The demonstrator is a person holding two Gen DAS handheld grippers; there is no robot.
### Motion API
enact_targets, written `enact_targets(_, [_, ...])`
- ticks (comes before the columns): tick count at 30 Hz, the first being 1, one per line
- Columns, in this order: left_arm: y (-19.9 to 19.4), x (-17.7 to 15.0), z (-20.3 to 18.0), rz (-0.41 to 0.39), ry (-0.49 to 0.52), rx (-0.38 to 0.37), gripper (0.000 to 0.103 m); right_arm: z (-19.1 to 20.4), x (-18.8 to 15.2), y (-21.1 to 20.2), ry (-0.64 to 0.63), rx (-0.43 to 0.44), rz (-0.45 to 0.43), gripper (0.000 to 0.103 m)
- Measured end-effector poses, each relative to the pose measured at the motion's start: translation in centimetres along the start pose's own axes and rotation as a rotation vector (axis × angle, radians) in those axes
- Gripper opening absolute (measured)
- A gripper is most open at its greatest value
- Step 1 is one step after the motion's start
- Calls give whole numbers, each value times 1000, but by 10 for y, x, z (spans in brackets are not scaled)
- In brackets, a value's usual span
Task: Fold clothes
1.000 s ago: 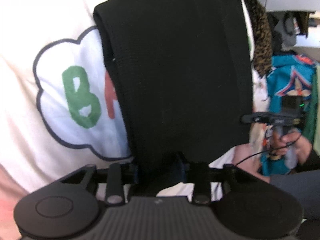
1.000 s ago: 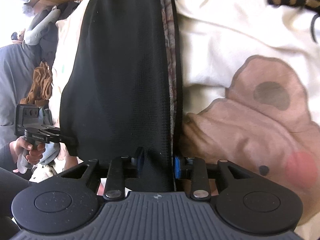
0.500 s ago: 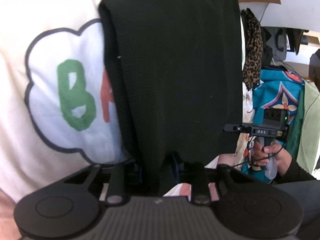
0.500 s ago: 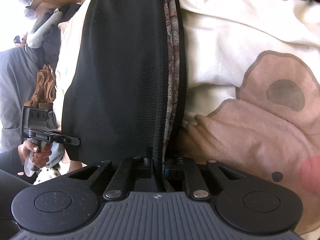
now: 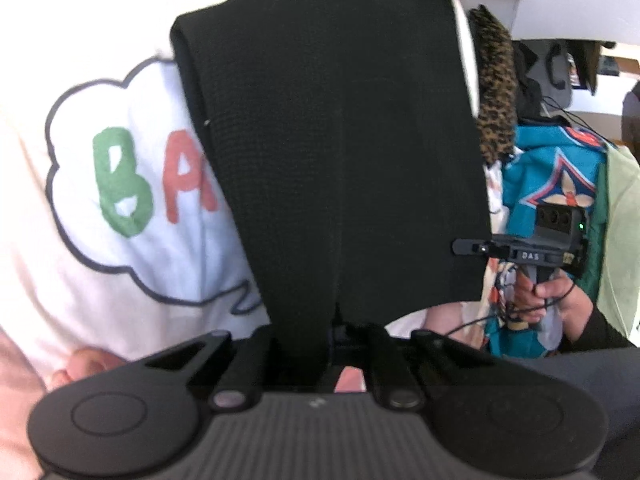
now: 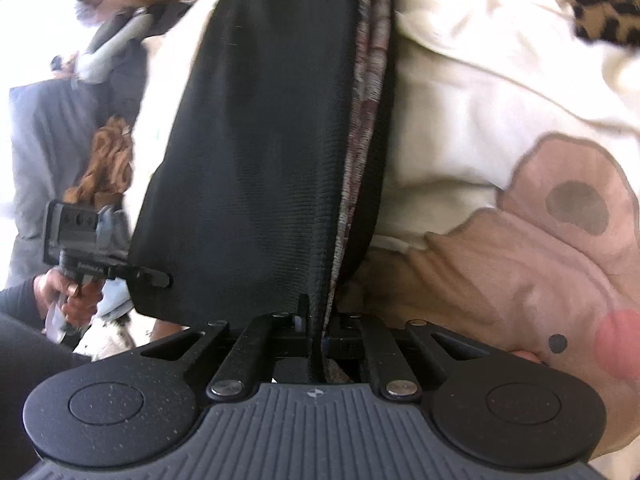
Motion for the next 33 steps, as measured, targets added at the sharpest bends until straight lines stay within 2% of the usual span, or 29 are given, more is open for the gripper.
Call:
enact_targets(6, [-18, -16, -17, 39, 51, 6, 5, 23, -9, -20, -62, 24, 20, 2])
enact_targets(18, [-48, -56, -28, 165, 61, 3, 5, 73, -60, -37, -121, 99, 148, 2])
enact_targets(24, [-57, -47, -13, 102, 36, -15, 5, 72, -53, -41, -99, 98, 106, 2])
enact_targets(29, [-64, -18, -10, 20, 24, -42, 5, 69, -31, -52, -97, 88, 17, 2])
enact_targets(33, [-56, 8, -25, -29, 50, -10, 5, 68, -15, -60, -101, 78, -35, 2])
Point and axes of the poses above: each gripper's, at about its wrist camera, not at the fingertips, and y roughly the way its jaws point, z to its left, x to its top, the point moved 9 cm from there along y, roughly the way its jaws point, and after that the axes turned 6 degrees about z, right-handed, at the moved point
